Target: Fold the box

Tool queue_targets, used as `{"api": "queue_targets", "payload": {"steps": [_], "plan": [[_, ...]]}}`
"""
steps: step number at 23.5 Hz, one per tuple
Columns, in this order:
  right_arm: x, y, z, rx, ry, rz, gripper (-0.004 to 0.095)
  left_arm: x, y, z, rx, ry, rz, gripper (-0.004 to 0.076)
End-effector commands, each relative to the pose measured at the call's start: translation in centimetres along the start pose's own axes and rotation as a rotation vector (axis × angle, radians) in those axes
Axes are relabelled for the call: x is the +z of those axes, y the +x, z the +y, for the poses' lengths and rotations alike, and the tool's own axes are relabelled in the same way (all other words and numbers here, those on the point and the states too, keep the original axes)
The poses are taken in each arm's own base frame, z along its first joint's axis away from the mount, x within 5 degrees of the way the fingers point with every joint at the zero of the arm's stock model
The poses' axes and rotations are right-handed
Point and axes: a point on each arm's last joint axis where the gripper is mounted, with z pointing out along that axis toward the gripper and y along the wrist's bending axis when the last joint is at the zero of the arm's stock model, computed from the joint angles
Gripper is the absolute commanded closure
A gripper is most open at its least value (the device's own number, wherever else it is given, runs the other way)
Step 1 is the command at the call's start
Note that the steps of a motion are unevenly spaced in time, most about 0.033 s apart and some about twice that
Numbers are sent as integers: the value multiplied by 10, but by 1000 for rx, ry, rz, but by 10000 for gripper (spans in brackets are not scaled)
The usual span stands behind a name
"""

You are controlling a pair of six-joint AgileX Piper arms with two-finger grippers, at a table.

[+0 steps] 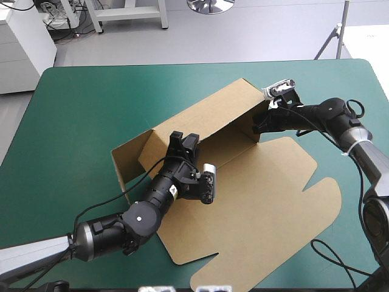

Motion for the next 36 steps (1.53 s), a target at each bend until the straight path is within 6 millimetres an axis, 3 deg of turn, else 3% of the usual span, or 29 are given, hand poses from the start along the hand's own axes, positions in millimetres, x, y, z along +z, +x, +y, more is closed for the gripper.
{"api": "queue_targets", "payload": {"steps": [1,7,21,28,33,35,36], "plan": [[-22,-27,6,73,22,-146,911,-11,-5,18,10,-99,5,412],[-22,-27,5,109,27,-151,911,-11,0,21,72,-135,74,412],[-16,-25,-3,157,79,-160,911,-11,-2,21,117,-126,60,412],[-12,-24,-10,171,129,-177,911,-29,-24,17,204,-169,41,413],[-9,-22,-10,188,107,-158,911,-30,-23,18,188,-180,70,413],[-9,-20,-9,200,100,-147,911,-32,-20,19,113,-180,79,465],[-9,-20,-8,196,92,-136,911,-35,-17,20,54,-166,84,593]]}}
